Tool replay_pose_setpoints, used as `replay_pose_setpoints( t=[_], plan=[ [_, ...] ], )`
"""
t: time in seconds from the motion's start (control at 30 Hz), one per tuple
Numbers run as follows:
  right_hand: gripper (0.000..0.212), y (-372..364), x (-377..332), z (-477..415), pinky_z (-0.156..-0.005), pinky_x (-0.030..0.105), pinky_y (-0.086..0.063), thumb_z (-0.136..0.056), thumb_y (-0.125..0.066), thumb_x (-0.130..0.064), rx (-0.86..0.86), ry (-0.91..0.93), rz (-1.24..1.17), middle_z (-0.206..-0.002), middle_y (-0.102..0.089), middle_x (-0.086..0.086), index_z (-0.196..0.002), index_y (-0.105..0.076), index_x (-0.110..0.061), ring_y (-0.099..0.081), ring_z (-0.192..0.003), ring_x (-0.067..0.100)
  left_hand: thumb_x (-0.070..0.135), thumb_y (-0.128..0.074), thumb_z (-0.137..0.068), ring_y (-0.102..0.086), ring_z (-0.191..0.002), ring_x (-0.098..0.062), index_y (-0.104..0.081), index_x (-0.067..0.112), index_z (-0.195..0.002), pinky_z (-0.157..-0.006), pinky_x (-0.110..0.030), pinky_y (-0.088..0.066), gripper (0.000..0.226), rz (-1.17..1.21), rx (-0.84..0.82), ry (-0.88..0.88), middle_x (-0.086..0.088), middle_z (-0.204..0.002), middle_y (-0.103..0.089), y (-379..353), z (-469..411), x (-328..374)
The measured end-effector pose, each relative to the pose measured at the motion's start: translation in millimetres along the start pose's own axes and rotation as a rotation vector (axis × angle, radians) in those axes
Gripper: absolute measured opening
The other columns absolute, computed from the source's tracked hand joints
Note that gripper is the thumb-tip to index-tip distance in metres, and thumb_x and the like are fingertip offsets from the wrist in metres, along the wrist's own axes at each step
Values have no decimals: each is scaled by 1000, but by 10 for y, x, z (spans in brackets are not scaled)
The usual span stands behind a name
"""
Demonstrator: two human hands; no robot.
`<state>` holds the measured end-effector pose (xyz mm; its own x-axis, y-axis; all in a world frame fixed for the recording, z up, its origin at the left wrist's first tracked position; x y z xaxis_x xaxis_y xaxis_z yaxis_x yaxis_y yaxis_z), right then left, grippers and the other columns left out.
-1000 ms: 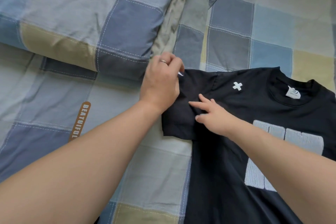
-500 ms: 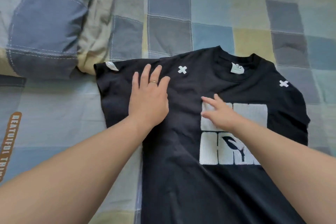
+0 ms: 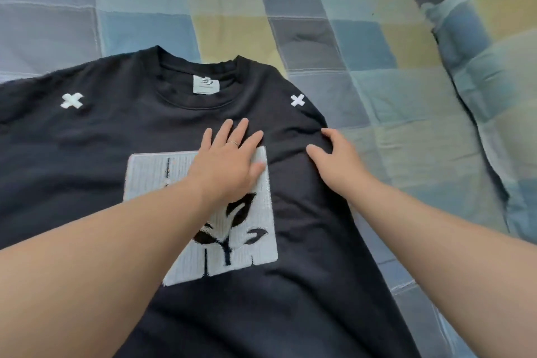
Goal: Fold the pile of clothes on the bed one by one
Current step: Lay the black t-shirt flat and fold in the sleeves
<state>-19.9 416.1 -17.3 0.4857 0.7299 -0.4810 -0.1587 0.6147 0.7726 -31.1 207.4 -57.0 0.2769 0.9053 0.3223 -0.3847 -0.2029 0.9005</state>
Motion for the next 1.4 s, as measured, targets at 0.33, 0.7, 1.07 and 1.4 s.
replay_pose_setpoints(
  t=[0.33, 0.7, 1.07, 1.4],
  plan=[
    [20, 148, 256, -462, -78, 31, -55, -90, -63, -5, -144, 73, -331, -101, -70, 8, -103, -70, -19, -64, -83, 18, 62, -10, -102, 8, -156, -20, 0, 40, -160, -123, -54, 5, 63, -38, 243, 106, 6, -170, 2, -237, -281, 286],
    [24, 453, 456, -479, -62, 32, -35, -94, -63, -25, 170, 74, -18, -68, -56, 2, -78, -61, -7, -54, -75, 24, 62, -11, -101, 4, -156, -20, -4, 39, -160, -124, -53, 4, 63, -39, 271, 109, 6, -170, -2, -223, -267, 312],
    [6, 808, 1055, -597, -66, 32, -56, -98, -64, -24, 179, -250, -706, -101, -67, 4, -101, -61, -20, -65, -83, 18, 63, -17, -99, 2, -156, -25, -9, 40, -159, -123, -57, 1, 65, -20, 272, 126, 5, -170, -6, -209, -307, 449],
    [5, 1042, 1261, -852, -74, 42, -57, -88, -63, -14, 380, -364, -550, -91, -68, 9, -89, -67, -11, -64, -81, 26, 67, -13, -99, 9, -156, -24, -8, 42, -159, -123, -57, 3, 65, 10, 320, 198, 6, -170, 0, -308, -707, 859]
  ],
)
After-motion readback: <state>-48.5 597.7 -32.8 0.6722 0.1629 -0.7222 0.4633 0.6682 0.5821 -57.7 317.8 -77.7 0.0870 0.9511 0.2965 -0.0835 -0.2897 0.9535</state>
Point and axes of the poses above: each hand's wrist, its own z-axis away from the middle knuckle, its own y-axis out of the back of the hand, x = y × z, the point moved 4 cm from there along -z, towards the middle knuckle
